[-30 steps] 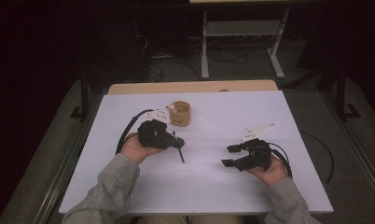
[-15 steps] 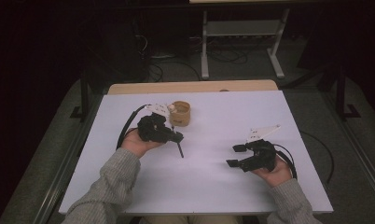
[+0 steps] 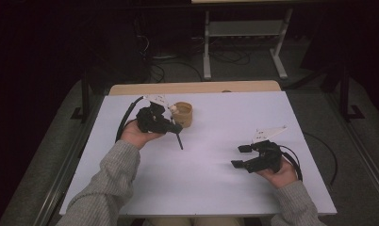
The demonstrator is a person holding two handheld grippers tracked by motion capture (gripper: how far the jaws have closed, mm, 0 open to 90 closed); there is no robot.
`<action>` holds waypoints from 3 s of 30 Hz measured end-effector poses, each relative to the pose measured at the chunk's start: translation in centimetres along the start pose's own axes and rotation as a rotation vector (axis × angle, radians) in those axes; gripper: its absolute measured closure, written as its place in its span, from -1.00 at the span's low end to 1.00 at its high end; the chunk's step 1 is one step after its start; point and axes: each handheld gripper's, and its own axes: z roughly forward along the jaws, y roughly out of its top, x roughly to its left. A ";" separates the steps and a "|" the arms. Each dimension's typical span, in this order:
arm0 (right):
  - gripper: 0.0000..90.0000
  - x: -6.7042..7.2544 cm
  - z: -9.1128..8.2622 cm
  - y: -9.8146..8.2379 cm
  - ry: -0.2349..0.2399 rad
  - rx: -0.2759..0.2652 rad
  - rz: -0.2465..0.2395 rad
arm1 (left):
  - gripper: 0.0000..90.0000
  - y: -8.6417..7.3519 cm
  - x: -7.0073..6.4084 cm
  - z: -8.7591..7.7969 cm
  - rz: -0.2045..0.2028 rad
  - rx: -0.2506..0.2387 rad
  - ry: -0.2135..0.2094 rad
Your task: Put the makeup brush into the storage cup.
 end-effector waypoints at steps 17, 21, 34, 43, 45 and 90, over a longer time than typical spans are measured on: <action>-0.42 -0.2 -0.1 -0.2 -0.015 0.012 0.008 | 0.85 2.7 2.5 -0.7 -0.030 0.008 0.045; -0.43 -0.2 -0.4 -0.4 -0.022 0.010 0.004 | 0.85 3.5 3.2 -0.7 -0.051 0.000 0.054; -0.47 -0.7 -1.1 -0.7 -0.059 -0.025 0.025 | 0.85 6.0 4.3 -1.2 -0.062 -0.007 0.093; -0.49 -0.8 -1.1 -0.7 -0.070 -0.027 0.023 | 0.85 7.1 5.2 -1.3 -0.067 -0.013 0.114; -0.49 -0.8 -1.1 -0.7 -0.074 -0.032 0.022 | 0.85 7.4 5.3 -1.4 -0.073 -0.023 0.126; -0.52 -1.2 -1.3 -0.9 -0.101 -0.040 0.039 | 0.85 10.0 9.1 -1.1 -0.182 -0.084 0.215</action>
